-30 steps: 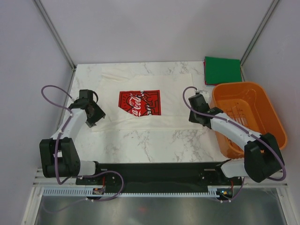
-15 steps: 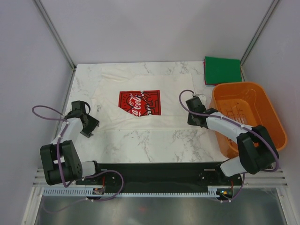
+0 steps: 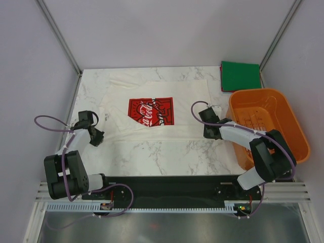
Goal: Fold and stack the t-shirts
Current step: Fold the tshirt
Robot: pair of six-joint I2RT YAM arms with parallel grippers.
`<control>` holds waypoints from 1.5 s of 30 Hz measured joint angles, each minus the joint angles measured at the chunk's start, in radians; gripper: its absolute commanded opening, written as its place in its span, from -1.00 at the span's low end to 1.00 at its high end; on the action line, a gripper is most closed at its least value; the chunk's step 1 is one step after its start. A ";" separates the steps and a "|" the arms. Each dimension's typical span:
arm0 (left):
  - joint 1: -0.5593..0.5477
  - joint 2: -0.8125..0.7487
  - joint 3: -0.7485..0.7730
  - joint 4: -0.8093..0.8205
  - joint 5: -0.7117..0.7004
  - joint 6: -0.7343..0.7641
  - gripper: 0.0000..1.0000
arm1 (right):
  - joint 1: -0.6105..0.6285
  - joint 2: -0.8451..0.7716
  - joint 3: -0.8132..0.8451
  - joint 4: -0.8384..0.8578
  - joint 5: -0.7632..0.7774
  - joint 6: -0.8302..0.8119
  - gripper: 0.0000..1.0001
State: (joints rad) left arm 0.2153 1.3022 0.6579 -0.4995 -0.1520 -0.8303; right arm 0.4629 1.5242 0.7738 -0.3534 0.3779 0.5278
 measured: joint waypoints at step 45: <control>-0.046 0.018 0.037 0.200 0.393 0.146 0.09 | 0.090 -0.286 0.060 -0.138 -0.034 -0.013 -0.38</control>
State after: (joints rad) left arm 0.1696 1.3197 0.6952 -0.2996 0.2409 -0.6838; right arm 0.5529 1.2377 0.8341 -0.4919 0.3439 0.5144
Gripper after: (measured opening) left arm 0.546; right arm 0.313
